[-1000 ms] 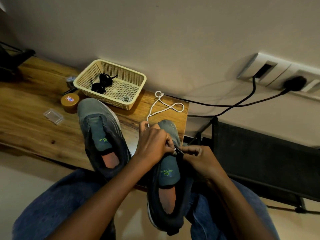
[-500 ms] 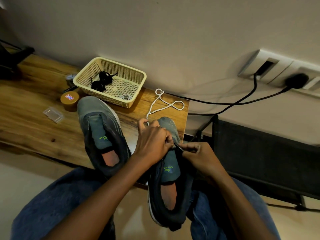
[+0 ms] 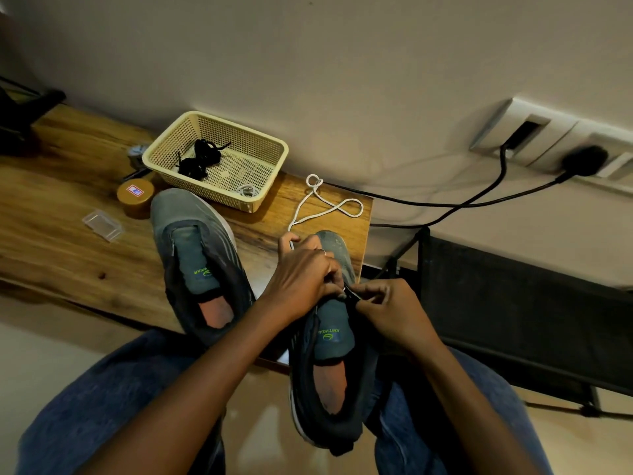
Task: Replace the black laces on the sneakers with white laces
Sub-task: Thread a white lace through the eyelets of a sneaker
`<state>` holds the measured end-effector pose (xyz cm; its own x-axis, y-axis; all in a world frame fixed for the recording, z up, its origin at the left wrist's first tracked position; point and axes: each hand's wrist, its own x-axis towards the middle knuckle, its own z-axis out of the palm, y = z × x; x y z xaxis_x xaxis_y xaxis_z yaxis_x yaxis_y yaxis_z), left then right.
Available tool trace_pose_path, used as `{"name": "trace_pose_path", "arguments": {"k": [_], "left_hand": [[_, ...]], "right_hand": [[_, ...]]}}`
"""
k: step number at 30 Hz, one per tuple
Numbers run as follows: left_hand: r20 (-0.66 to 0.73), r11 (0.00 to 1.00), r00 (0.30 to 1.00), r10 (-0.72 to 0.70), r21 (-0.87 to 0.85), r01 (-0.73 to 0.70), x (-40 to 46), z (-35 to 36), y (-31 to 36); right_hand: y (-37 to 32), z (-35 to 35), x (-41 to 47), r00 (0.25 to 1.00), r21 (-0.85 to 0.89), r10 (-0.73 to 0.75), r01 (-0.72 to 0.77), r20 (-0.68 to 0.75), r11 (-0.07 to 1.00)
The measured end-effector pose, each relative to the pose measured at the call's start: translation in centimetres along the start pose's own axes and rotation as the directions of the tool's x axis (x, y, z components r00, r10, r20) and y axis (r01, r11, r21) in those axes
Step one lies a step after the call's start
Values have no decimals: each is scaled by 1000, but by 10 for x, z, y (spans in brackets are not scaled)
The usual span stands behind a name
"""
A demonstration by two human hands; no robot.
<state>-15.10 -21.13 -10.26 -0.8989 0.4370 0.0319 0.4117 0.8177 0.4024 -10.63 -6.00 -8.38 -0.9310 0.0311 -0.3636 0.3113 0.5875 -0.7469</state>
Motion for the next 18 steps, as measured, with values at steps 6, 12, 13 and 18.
{"name": "trace_pose_path", "arguments": {"k": [6,12,13,18], "left_hand": [[-16,999,1000,-13,35,14,-1,0,1],[-23,999,1000,-10,-41,9,-1,0,-2],[-24,998,1000,-19,-62,18,-1,1,-3],[3,995,999,-42,-95,42,1,2,-6]], "right_hand": [[-3,0,-3,999,-16,-8,8,-36,1000],[3,2,0,997,77,63,-59,-49,995],[4,1,0,996,97,76,-71,-48,993],[3,1,1,995,117,89,-83,-46,990]]}}
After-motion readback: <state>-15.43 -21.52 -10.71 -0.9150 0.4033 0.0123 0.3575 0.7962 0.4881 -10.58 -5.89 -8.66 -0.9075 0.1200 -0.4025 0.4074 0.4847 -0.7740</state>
